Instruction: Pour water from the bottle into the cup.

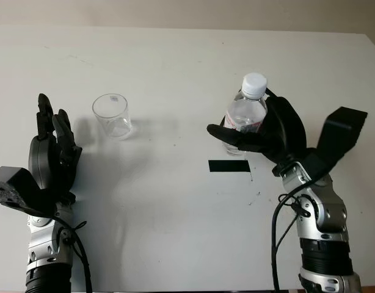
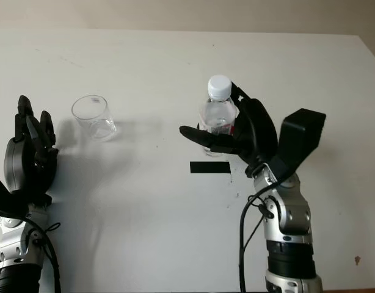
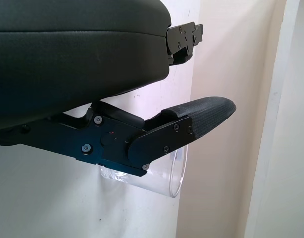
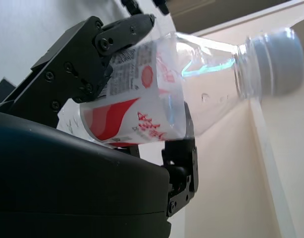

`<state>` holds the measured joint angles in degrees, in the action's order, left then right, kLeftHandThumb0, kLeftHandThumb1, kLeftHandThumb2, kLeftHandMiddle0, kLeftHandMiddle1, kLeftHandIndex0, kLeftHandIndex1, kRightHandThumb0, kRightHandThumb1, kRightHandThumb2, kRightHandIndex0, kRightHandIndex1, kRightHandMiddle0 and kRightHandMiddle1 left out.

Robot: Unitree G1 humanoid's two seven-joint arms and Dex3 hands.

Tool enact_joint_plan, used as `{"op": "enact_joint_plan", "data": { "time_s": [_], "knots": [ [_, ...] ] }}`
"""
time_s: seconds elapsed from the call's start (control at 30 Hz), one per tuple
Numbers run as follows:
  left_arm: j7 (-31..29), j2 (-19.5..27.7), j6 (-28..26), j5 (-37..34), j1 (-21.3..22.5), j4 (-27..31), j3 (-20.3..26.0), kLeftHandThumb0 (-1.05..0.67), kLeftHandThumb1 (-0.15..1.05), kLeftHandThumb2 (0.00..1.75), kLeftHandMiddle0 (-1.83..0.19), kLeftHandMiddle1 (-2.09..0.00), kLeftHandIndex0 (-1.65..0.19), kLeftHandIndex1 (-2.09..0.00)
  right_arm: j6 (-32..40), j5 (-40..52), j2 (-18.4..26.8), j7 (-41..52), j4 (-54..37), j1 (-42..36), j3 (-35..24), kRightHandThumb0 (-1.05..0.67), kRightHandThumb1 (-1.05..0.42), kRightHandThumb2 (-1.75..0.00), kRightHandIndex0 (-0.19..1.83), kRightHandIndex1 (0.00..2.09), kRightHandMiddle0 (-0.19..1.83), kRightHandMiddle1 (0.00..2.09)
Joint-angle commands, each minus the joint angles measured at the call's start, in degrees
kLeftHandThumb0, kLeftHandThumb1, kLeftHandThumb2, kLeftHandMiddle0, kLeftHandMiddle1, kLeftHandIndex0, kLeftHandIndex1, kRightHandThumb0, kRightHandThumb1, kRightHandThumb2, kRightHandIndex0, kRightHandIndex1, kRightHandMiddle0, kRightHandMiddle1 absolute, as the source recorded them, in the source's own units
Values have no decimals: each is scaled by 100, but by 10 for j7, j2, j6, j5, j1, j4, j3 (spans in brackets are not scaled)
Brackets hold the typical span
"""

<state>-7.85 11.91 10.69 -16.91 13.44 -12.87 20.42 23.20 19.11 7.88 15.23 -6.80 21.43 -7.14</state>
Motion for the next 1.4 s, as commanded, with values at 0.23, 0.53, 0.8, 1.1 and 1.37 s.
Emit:
{"op": "enact_joint_plan", "data": {
  "time_s": [0.23,0.53,0.8,1.1,1.37],
  "knots": [
    [-3,2,-14,-10,-16,5,6,-71,105,78,15,-5,18,-4,30,17,2,-11,-3,4,-3,-15,-105,-44,151,209,-19,209],
    [-5,1,-25,-16,-18,12,11,-69,105,79,16,-5,19,-2,44,0,5,-27,26,15,9,-15,-105,-43,167,209,-17,209],
    [-2,0,-29,-16,-18,17,12,-69,105,80,15,-6,19,-2,22,-28,15,-16,51,20,15,-13,-105,-44,182,209,-6,209],
    [-1,-1,-34,-19,-19,20,14,-69,105,79,15,-6,19,-3,24,-46,19,-14,56,19,23,-12,-105,-43,183,209,91,209],
    [0,-1,-38,-21,-23,26,13,-68,105,80,15,-6,19,-3,46,-57,25,-4,36,7,39,-12,-105,-41,183,209,177,209]
  ]
}}
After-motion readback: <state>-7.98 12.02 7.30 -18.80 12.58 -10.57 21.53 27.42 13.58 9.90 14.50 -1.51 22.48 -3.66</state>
